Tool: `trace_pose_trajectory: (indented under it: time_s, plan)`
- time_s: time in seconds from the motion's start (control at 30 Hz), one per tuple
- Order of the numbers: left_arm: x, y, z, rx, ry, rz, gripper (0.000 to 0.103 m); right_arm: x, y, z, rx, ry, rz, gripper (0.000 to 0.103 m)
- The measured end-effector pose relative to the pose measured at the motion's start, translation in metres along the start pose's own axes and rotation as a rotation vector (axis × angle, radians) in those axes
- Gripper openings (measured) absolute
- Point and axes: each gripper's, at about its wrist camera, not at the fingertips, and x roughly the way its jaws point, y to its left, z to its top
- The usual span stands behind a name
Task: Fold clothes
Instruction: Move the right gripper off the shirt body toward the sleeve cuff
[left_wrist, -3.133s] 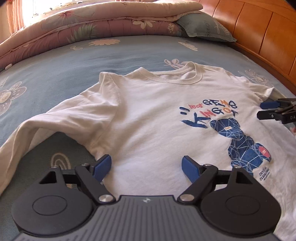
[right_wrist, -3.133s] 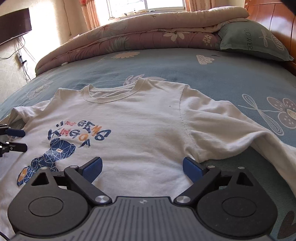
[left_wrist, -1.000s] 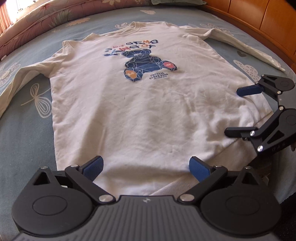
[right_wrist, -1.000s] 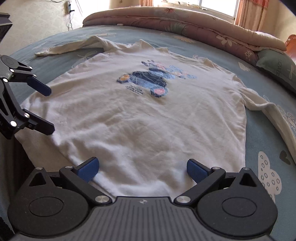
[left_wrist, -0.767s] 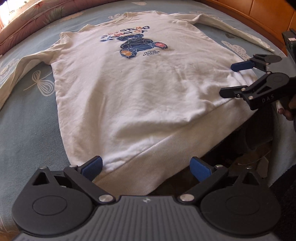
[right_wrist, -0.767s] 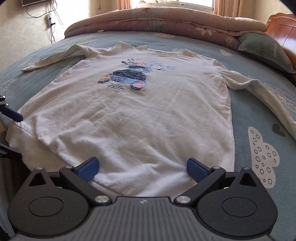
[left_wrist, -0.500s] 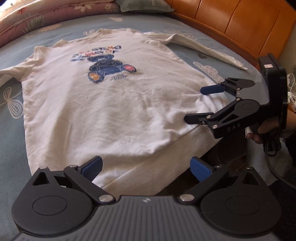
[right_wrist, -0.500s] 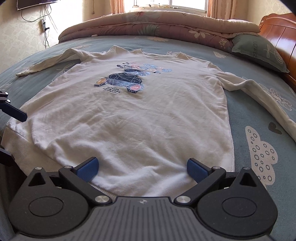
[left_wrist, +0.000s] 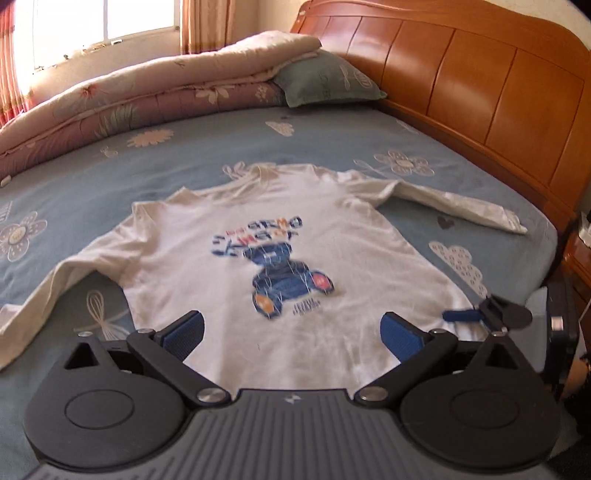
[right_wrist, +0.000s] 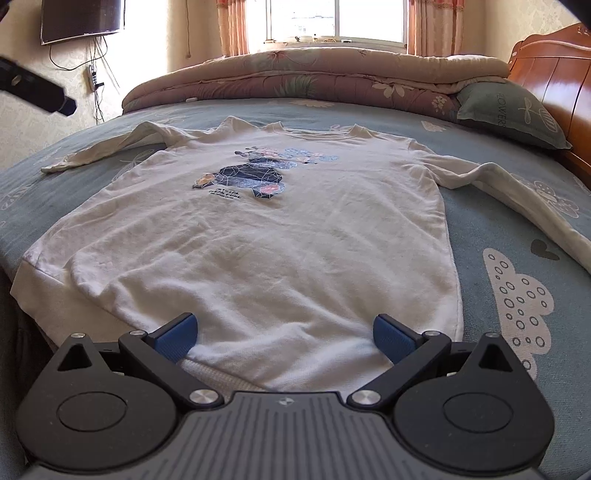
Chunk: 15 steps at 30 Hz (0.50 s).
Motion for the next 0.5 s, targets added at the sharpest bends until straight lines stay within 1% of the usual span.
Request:
trace_pose_trajectory:
  time_s: [0.07, 0.2, 0.3, 0.33, 0.4, 0.5]
  plan:
    - [0.029, 0.008, 0.026, -0.022, -0.013, 0.021, 0.101, 0.0, 0.0, -0.002, -0.005, -0.012, 0.0, 0.103]
    - [0.103, 0.013, 0.042, -0.015, 0.038, 0.035, 0.101, -0.001, 0.001, -0.006, -0.006, -0.037, -0.005, 0.103]
    - [0.16, 0.021, 0.034, -0.039, 0.109, 0.036, 0.101, -0.002, 0.001, -0.008, -0.005, -0.053, -0.007, 0.103]
    - [0.175, 0.023, 0.025, -0.041, 0.128, 0.041, 0.101, -0.001, 0.001, -0.008, -0.005, -0.054, -0.009, 0.103]
    - [0.188, 0.025, 0.006, -0.041, 0.153, 0.042, 0.101, 0.0, 0.001, -0.008, -0.007, -0.053, -0.015, 0.103]
    - [0.187, 0.028, -0.012, 0.001, 0.112, 0.007, 0.102, 0.001, 0.002, -0.006, -0.006, -0.043, -0.021, 0.103]
